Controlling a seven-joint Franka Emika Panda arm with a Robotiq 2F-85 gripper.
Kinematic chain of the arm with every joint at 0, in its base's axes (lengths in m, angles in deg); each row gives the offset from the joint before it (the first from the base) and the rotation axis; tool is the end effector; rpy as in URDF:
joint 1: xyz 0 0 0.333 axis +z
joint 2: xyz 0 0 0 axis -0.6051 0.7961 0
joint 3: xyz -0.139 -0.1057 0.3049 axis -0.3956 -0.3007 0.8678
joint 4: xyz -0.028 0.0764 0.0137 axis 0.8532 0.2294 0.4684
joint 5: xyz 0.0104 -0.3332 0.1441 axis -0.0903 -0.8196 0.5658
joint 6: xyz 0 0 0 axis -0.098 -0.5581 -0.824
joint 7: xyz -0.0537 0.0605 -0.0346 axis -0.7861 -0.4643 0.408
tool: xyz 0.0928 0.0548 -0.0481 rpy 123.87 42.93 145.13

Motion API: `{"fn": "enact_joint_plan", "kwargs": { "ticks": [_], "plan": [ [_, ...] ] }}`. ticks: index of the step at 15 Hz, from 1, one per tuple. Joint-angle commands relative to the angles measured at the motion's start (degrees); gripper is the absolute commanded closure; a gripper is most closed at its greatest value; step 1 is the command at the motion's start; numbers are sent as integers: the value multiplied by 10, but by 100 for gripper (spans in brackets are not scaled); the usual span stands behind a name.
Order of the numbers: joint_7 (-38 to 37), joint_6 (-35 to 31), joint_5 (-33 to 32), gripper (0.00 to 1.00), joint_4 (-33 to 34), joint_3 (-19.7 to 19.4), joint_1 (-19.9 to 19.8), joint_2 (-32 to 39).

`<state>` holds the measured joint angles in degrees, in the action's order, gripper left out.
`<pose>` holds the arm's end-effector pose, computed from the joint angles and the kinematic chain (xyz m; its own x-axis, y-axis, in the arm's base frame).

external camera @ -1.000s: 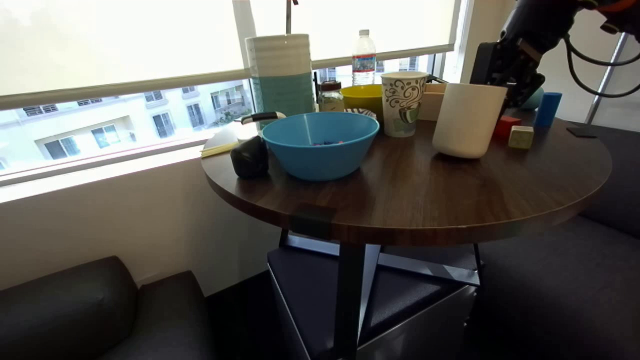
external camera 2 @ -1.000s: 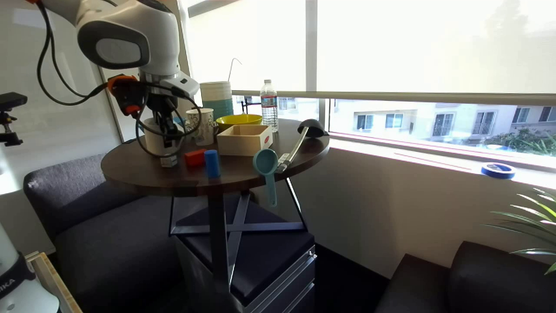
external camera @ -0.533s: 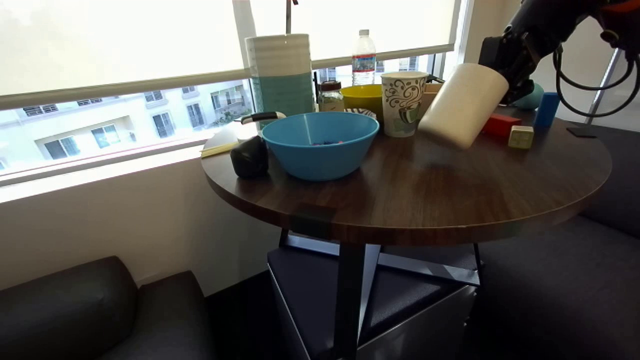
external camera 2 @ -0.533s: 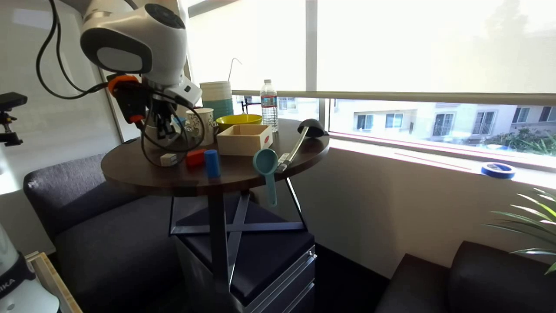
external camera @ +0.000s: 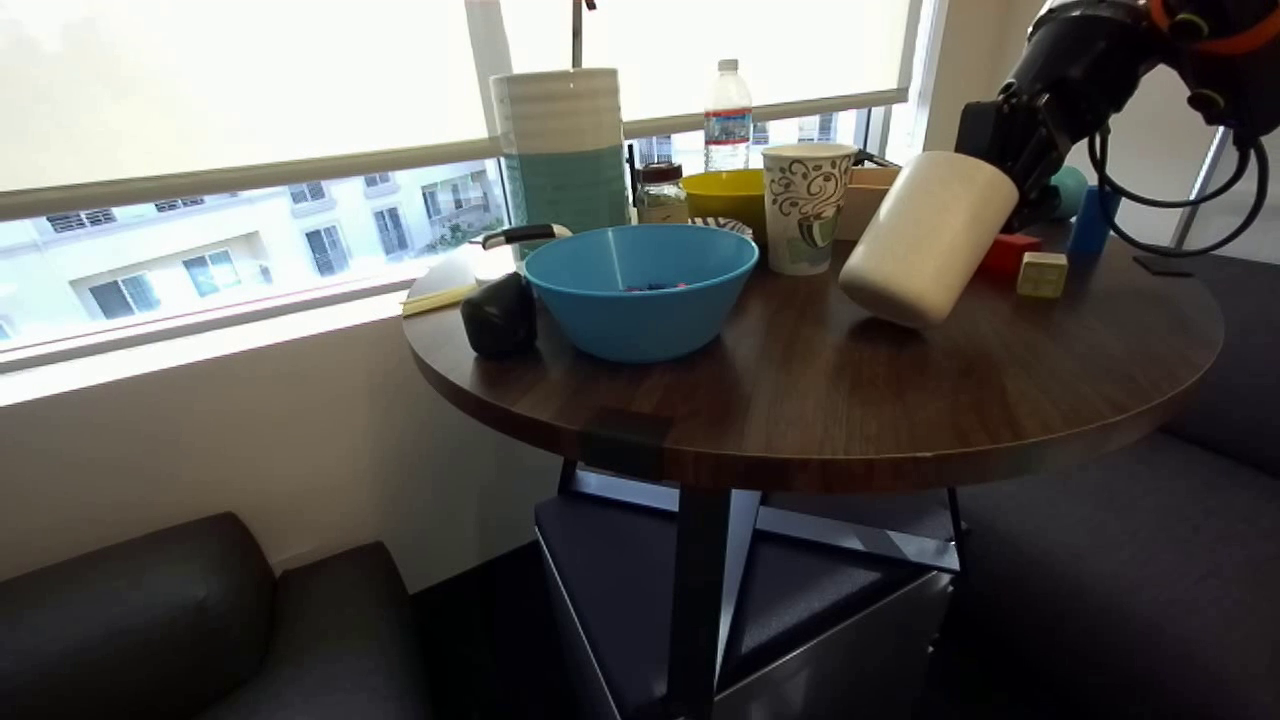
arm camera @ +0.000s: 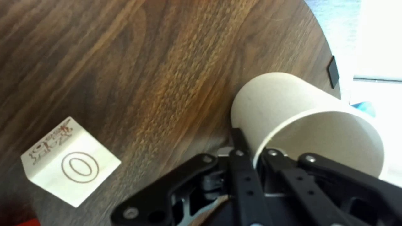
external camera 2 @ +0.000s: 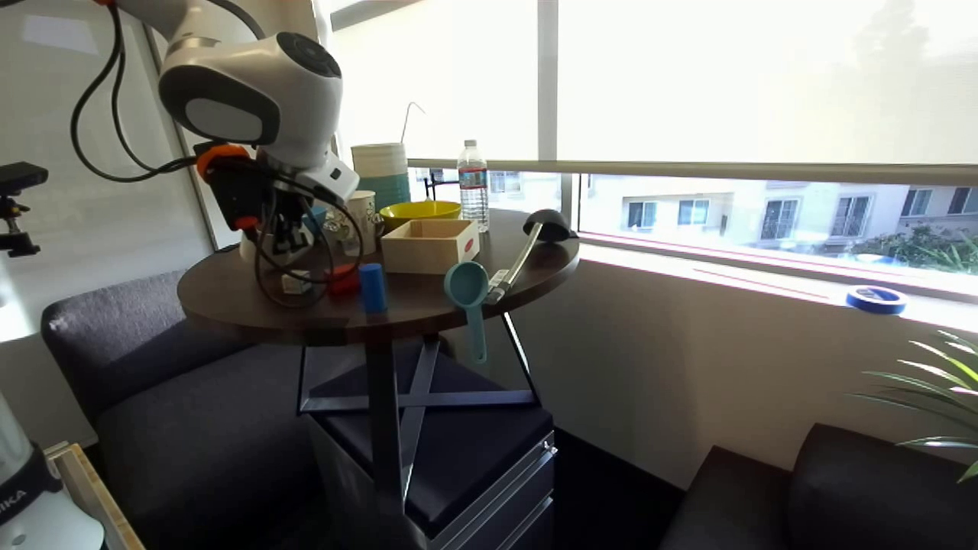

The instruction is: Put the beige cup upside down

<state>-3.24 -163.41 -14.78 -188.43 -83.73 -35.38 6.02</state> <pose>0.3484 -0.0303 0.4324 0.9831 -0.1729 -0.0596 -0.1714 -0.7567 -0.6310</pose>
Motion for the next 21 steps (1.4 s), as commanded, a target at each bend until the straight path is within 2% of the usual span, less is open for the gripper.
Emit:
{"fn": "enact_joint_plan", "kwargs": {
  "ticks": [1,8,12,17,21],
  "plan": [
    [9,7,4,76,19,16,-12,29],
    [1,3,-21,27,19,28,-27,26],
    [-33,-7,-57,1,16,47,-37,15],
    [-80,0,-116,0,18,58,-42,5],
    [-92,-1,-121,0,18,57,-37,-6]
  ]
}}
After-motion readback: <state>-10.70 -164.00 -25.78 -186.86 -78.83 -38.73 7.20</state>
